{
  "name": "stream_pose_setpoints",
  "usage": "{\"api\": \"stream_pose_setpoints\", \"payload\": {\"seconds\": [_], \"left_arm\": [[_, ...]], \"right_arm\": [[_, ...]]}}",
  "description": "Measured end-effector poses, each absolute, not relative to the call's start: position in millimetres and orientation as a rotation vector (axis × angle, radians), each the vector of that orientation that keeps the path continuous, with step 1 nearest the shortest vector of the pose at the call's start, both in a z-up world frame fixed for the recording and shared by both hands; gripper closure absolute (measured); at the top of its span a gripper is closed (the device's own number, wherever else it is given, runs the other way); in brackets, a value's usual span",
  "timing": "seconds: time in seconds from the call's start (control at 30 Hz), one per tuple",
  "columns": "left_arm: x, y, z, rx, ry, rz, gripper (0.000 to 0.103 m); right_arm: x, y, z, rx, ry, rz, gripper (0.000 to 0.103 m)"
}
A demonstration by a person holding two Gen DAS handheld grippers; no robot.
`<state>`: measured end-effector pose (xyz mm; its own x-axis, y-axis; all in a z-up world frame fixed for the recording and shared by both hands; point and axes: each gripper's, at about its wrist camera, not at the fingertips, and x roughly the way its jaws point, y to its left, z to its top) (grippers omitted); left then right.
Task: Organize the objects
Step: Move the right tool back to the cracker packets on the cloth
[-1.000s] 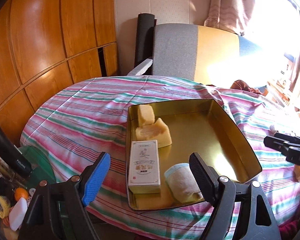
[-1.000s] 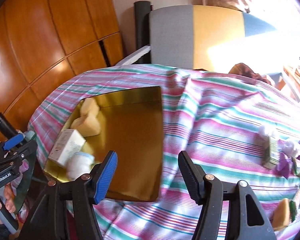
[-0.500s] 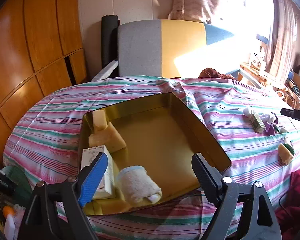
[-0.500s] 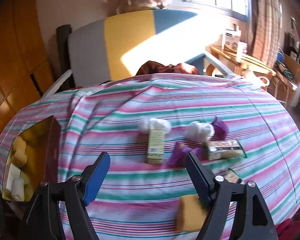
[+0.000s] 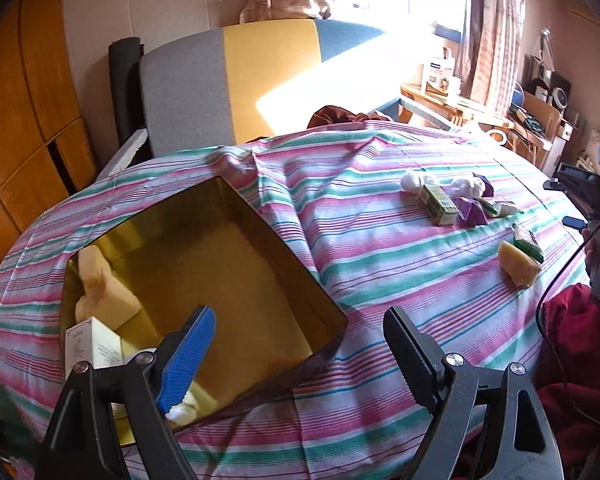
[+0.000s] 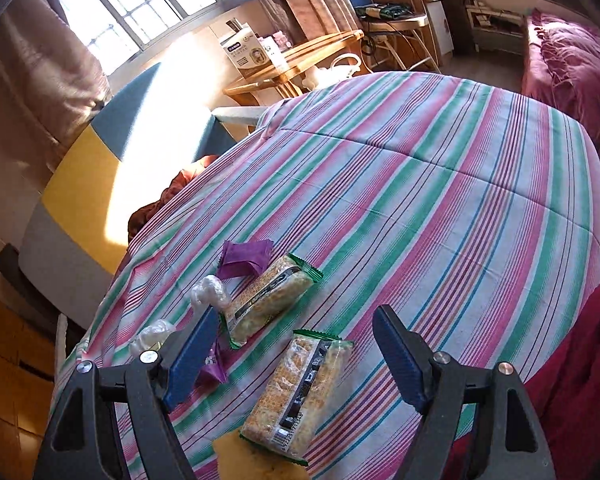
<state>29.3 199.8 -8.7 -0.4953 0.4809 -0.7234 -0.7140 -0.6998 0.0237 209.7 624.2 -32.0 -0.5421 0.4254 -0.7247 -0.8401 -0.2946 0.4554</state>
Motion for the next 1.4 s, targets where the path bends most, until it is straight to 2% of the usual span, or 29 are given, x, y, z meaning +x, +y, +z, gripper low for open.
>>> {"api": "stream_pose_setpoints", "payload": {"seconds": [0.23,0.53,0.8,1.2,1.27,1.33,1.4], "left_arm": [[42.1,244.7,-26.1,-0.946,0.513,2.072,0.017],[53.5,261.8,-45.5,-0.996,0.542,2.005,0.018],[55.0,261.2,-50.0,-1.018,0.522,1.987,0.017],[55.1,256.1,-52.0,-1.036,0.492,1.969,0.017],[55.0,255.6,-51.6,-1.036,0.490,1.969,0.017],[54.9,255.5,-51.5,-1.034,0.490,1.969,0.017],[55.3,256.0,-50.8,-1.030,0.496,1.970,0.017]], "right_arm": [[215.9,627.9,-45.4,-0.635,1.172,1.894,0.022],[199.6,632.6,-78.4,-0.843,1.273,1.844,0.022],[177.3,623.2,-89.9,-1.039,1.190,1.846,0.022],[164.8,613.6,-85.5,-1.134,0.970,1.858,0.022],[163.4,611.4,-85.7,-1.159,0.936,1.856,0.026],[164.8,610.7,-83.4,-1.171,0.859,1.828,0.039],[170.7,612.6,-80.2,-1.170,0.768,1.759,0.045]]}}
